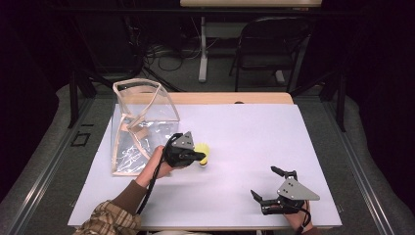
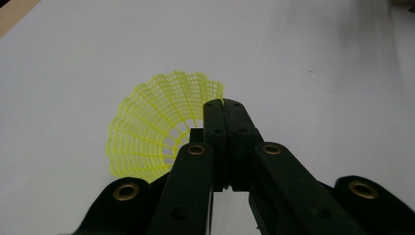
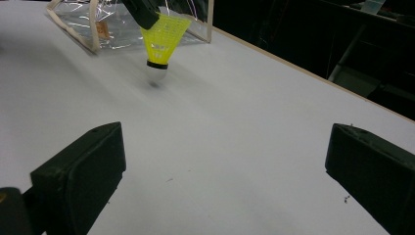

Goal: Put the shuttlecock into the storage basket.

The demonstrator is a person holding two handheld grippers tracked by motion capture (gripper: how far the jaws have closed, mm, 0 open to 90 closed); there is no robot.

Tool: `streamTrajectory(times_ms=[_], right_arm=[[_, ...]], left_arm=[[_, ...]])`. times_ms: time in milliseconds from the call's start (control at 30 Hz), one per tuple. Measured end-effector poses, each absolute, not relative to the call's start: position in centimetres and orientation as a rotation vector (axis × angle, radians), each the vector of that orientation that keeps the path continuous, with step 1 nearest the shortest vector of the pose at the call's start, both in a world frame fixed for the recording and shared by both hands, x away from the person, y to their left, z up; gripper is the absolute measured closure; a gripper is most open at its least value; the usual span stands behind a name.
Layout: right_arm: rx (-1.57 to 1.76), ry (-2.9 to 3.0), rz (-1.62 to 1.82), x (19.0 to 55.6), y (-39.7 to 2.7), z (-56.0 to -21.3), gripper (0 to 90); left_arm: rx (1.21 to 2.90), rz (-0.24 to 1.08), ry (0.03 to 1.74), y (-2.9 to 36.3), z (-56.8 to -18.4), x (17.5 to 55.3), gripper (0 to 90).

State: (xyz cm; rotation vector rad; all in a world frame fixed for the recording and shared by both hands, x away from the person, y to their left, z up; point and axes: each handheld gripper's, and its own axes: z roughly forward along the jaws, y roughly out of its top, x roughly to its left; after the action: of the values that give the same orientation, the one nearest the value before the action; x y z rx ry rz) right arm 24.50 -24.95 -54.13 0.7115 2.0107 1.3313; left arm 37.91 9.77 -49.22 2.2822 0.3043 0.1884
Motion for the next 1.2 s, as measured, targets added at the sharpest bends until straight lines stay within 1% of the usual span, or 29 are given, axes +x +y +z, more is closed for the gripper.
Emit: streamTrajectory(times_ms=[767, 1200], right_arm=[[0.714, 2.013, 1.33, 24.5, -24.9, -54.2, 1.0], [0.714, 2.014, 1.327, 24.5, -24.9, -54.2, 1.0]], left_arm=[[2.235, 0.271, 0.26, 10.3, -47.2, 36.7, 89.5], [2.217, 0.292, 0.254, 10.5, -46.4, 36.4, 89.5]])
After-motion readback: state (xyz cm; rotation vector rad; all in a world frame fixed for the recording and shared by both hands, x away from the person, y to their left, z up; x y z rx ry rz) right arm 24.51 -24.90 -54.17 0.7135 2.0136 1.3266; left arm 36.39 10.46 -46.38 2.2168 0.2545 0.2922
